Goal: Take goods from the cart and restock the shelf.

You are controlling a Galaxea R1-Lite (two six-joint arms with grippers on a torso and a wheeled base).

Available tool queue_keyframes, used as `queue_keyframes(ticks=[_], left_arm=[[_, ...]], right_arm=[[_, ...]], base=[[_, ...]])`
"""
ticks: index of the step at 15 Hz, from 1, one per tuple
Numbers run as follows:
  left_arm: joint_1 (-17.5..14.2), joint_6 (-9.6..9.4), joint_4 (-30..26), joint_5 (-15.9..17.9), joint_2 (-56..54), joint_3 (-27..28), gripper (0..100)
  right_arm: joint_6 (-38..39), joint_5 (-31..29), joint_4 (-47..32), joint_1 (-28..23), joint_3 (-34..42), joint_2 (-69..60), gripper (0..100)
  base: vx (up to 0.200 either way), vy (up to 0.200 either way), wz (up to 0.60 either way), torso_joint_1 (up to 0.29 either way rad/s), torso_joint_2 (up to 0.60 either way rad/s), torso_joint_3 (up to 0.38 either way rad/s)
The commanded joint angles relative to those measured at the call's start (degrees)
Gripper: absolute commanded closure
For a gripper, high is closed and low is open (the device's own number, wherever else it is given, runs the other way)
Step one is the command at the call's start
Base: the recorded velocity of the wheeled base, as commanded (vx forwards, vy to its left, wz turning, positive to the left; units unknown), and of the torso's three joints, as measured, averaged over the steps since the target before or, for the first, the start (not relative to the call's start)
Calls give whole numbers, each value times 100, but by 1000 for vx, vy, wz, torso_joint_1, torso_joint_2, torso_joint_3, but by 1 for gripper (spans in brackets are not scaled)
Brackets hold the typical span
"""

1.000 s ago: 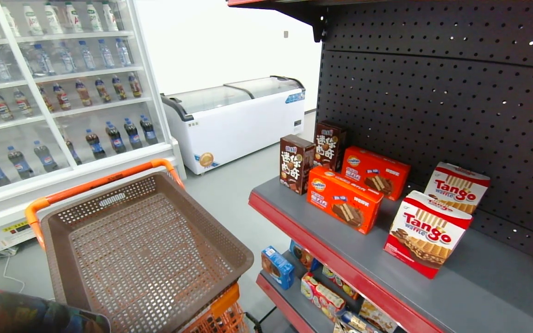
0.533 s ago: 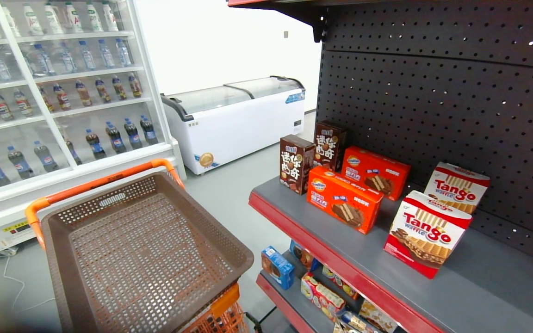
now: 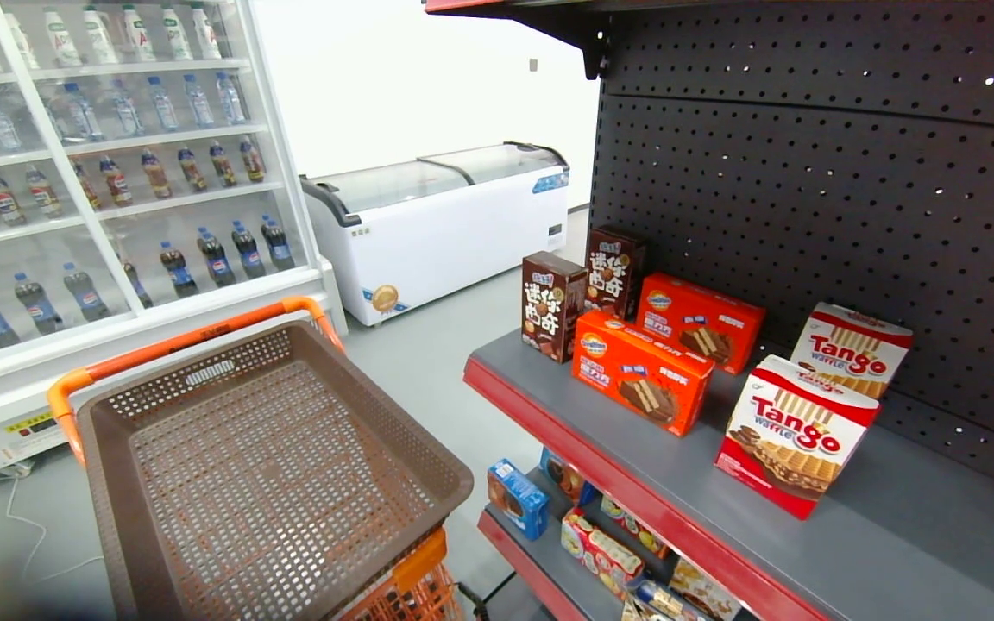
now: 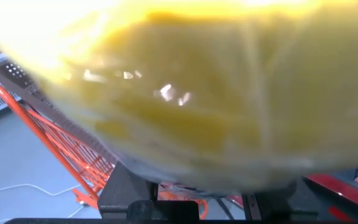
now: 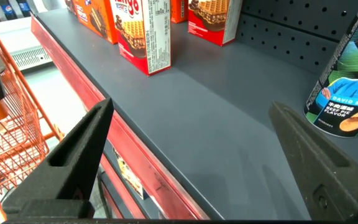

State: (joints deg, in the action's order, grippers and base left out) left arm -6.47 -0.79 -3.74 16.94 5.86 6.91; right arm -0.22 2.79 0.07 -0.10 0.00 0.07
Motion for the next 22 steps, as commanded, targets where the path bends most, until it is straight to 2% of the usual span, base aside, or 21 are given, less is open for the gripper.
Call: queue_keyframes(ticks=[1,22], left_arm=[[-3,0,5,2,-24,12,100],[-3,9,-4,2,-24,-50,100]], right_arm=[[-4,2,1,1,0,1,0],[-4,2,10,1,0,1,0]], base=[[0,0,0,0,0,0],[0,0,-600,2,3,2]])
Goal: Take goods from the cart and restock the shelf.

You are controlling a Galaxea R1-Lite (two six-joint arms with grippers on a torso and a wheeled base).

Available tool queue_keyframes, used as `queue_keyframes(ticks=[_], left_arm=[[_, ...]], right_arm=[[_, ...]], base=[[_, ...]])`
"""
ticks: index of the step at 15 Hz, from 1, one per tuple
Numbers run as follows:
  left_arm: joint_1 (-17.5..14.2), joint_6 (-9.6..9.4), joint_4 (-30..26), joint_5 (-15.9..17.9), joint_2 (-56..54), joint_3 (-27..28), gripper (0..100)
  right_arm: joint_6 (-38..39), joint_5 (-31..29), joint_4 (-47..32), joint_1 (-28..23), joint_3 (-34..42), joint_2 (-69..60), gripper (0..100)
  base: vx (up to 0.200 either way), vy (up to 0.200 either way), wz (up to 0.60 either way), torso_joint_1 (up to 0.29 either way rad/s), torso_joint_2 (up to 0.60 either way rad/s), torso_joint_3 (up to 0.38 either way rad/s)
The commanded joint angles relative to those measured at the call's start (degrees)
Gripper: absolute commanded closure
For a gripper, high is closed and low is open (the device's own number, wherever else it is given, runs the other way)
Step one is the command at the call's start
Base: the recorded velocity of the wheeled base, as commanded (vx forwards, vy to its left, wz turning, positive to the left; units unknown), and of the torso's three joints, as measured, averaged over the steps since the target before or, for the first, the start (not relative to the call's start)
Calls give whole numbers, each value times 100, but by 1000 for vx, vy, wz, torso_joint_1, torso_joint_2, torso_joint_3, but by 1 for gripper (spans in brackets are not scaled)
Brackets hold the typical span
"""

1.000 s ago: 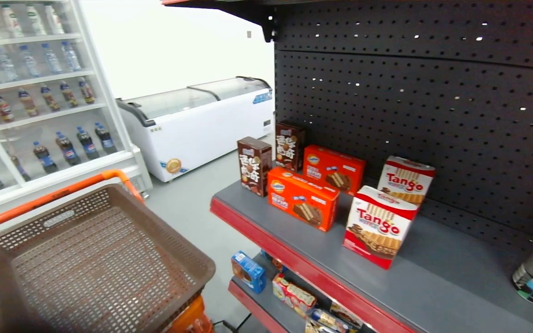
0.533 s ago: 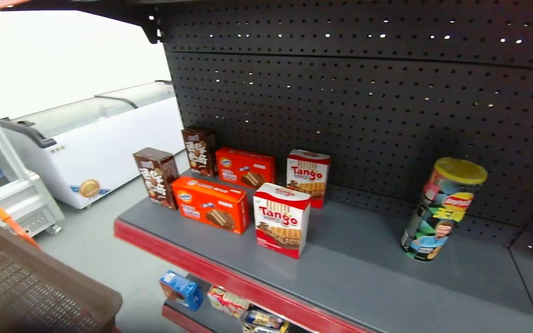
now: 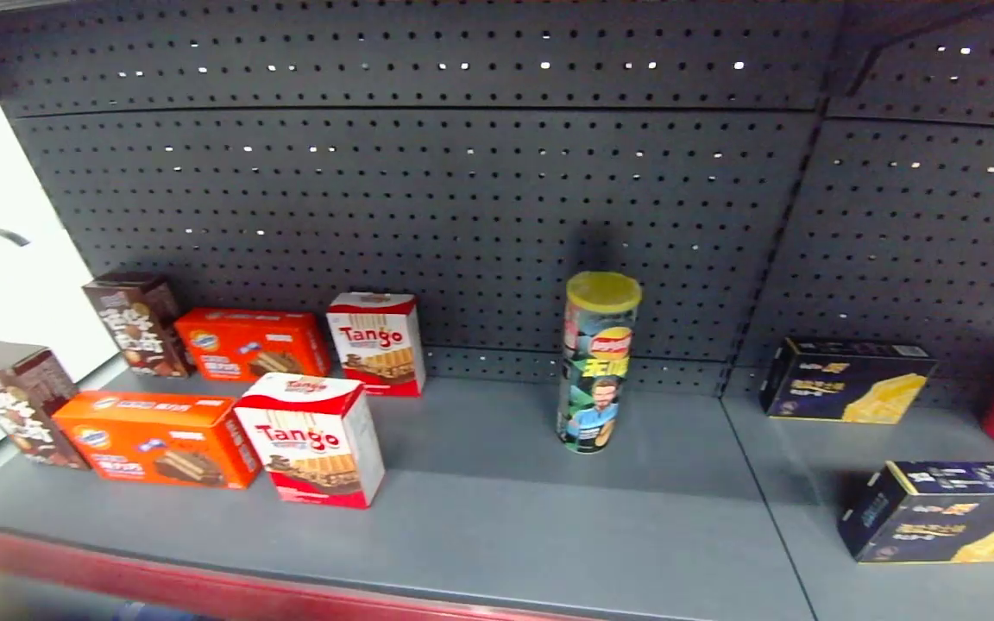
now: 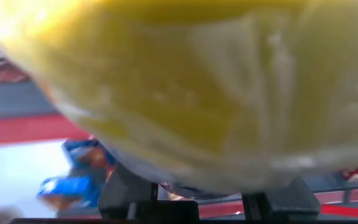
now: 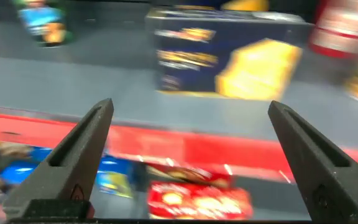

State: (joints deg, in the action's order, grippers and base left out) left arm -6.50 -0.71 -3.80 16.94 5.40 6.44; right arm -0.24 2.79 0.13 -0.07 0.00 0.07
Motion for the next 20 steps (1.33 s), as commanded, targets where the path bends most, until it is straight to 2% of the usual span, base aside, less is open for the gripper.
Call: queue_keyframes(ticks=[1,11,13,15,16,18,19,20], left_arm=[[-1,0,2,2,22,-2,100],[-1,18,46,-7,22,33,100],[-1,18,29,-209,22,121,100],[-1,9,20,-253,22,165,100],[-1,9,-6,-253,22,183,100],[-1,9,2,-262,22,218,100],[-1,18,-6,-262,22,209,100],[-1,9,2,-244,22,156,100]], right_arm=[[-2,2,4,-1,0,1,0],[-2,2,4,-1,0,1,0],[-2,11,-31,95,0,274,0],[95,28,-31,-98,-9,335,0],[42,55,-22,-10,-9,160,0],[-11,231,48,42,-492,133,0],[947,406,118,122,-2347,1979,0],[1079,477,171,218,-2646,2216,0]], base=[[0,0,0,0,0,0],[0,0,0,0,0,0],[0,0,0,0,0,0],[0,0,0,0,0,0],[0,0,0,0,0,0],[0,0,0,0,0,0],[0,0,0,0,0,0],[0,0,0,0,0,0]])
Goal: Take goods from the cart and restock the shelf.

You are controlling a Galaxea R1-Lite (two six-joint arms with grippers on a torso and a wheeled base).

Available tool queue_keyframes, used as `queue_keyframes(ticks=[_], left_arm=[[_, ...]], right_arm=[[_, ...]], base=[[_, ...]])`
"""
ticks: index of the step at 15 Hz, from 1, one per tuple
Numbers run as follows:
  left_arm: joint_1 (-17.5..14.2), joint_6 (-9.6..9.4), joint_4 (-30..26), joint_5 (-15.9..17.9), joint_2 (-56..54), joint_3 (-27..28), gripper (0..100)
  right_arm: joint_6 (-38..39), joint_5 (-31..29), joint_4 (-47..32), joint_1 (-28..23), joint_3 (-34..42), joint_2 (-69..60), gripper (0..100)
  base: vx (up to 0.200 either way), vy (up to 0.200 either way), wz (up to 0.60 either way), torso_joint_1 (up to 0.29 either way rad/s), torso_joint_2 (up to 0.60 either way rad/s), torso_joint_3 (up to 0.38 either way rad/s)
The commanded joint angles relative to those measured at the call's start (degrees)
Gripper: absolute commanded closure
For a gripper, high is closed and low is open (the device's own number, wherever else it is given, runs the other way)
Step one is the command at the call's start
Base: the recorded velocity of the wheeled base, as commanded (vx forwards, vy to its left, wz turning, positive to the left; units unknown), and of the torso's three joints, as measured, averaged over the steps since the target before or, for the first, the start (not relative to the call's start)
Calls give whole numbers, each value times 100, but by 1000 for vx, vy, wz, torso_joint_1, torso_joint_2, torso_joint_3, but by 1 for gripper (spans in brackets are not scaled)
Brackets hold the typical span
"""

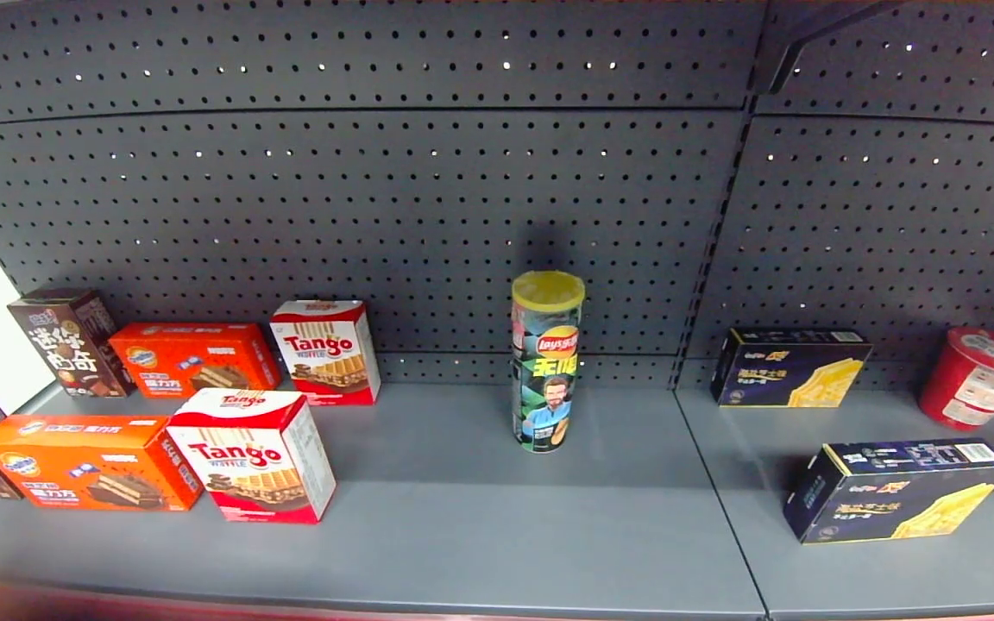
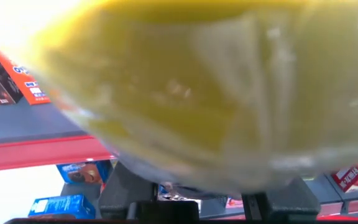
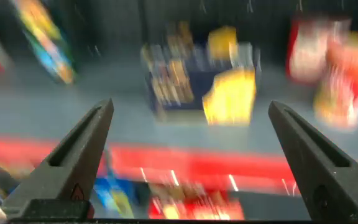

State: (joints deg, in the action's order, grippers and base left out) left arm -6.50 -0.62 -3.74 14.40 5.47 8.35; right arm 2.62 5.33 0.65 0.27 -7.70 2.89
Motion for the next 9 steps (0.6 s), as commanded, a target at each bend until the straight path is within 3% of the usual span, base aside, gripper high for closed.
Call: queue_keyframes(ticks=[1,3,6,9], left_arm=[[-1,-8,5,10,15,-44,100],[-1,1,40,10,15,-9,100],[-1,-26,102,2,15,-26,100],[-1,18,172,19,24,17,100]], right_arm=[[142,487,-144,501,-2376,2251,0],[-886,557,-469,720,-2543,2620,0],[-965,900,-469,1081,-2622,3174,0],[-948,874,-416,1722,-2956,3903,0]], base=[[0,0,0,0,0,0],[0,0,0,0,0,0],[0,0,0,0,0,0],[0,0,0,0,0,0]])
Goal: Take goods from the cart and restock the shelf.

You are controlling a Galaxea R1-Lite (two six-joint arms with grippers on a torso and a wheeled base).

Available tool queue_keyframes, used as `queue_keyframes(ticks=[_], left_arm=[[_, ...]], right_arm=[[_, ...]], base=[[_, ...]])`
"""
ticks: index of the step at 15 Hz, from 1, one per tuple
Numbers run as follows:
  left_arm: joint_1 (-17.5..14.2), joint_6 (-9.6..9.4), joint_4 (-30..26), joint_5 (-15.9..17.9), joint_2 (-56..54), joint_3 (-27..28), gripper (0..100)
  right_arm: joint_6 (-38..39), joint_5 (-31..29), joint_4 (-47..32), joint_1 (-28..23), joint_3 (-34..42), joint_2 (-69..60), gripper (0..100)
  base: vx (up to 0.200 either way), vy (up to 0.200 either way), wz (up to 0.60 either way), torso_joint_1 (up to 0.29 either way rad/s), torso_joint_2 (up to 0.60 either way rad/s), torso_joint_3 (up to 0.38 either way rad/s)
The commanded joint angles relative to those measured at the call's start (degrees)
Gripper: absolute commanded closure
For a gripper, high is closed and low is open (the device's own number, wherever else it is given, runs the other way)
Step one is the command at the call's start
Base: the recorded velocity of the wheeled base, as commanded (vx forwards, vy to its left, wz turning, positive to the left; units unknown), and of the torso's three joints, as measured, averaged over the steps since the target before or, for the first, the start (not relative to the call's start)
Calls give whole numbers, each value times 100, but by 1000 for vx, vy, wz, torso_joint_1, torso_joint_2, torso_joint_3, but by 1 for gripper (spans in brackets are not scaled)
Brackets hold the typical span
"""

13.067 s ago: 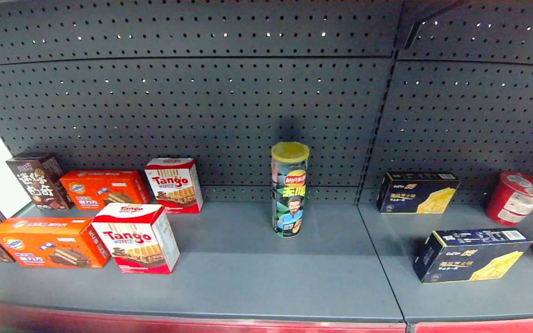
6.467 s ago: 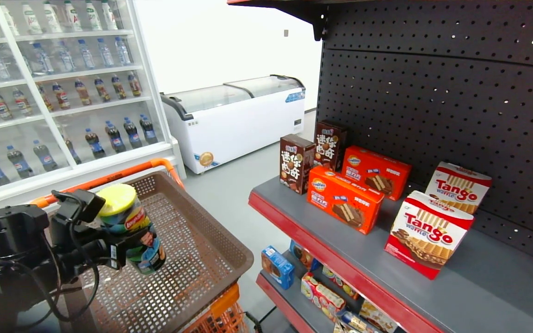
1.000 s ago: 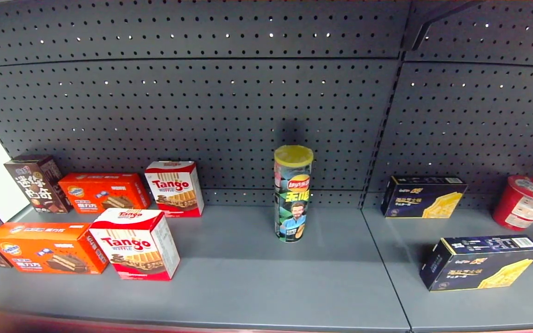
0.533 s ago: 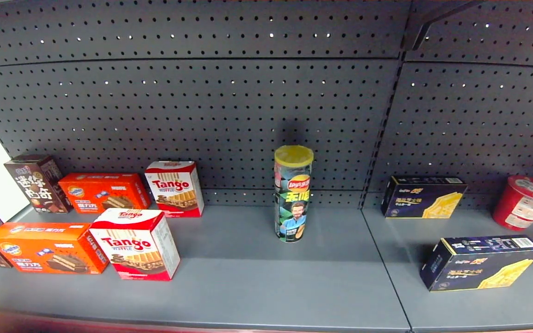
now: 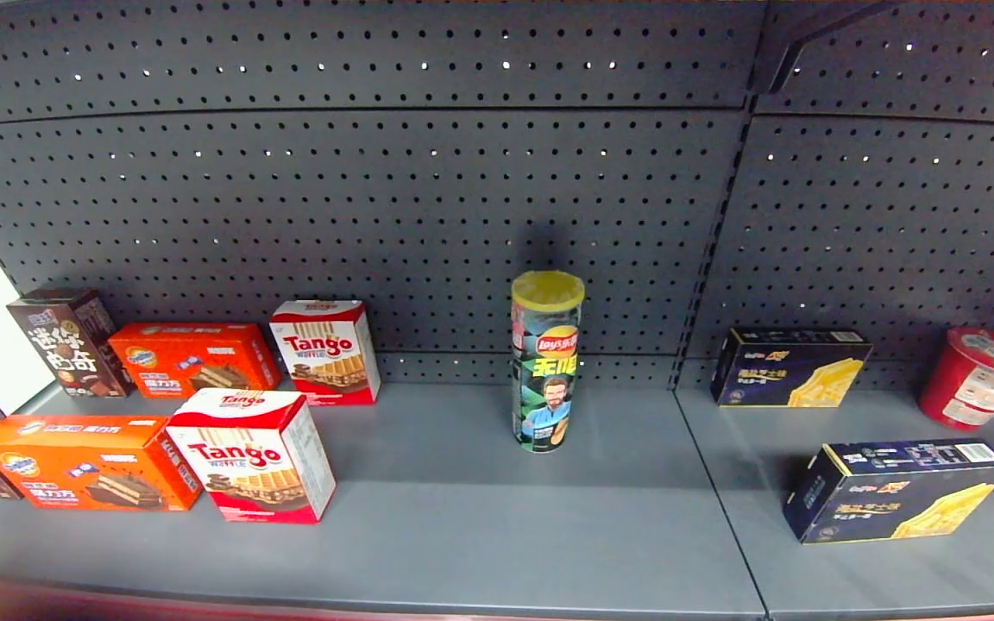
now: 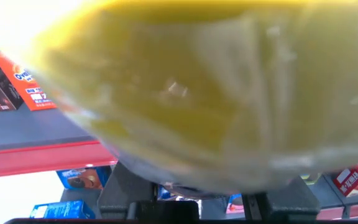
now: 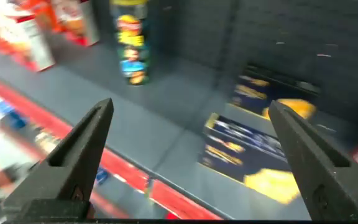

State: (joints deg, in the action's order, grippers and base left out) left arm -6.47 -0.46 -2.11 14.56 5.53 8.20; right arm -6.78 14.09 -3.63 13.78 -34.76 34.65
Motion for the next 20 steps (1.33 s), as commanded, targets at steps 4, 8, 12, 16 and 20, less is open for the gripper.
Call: queue_keyframes(ticks=[4,8,12,16,20], left_arm=[[-3,-6,9,-14,9,23,100],[-3,2,-9,-58,9,-65,100],[-3,11,0,-181,18,-12,100],[-3,38,0,-146,9,-161,100],[-3,38,9,-155,9,-267,100]], right_arm=[[-17,15,21,952,-418,1405,0],[-43,-21,187,1426,-295,1932,0],[-43,-240,346,1795,-356,2670,0],[-43,-249,724,1795,-339,3039,0],[-25,-460,847,1936,-840,3681,0]], base=[[0,0,0,0,0,0],[0,0,0,0,0,0],[0,0,0,0,0,0],[0,0,0,0,0,0],[0,0,0,0,0,0]])
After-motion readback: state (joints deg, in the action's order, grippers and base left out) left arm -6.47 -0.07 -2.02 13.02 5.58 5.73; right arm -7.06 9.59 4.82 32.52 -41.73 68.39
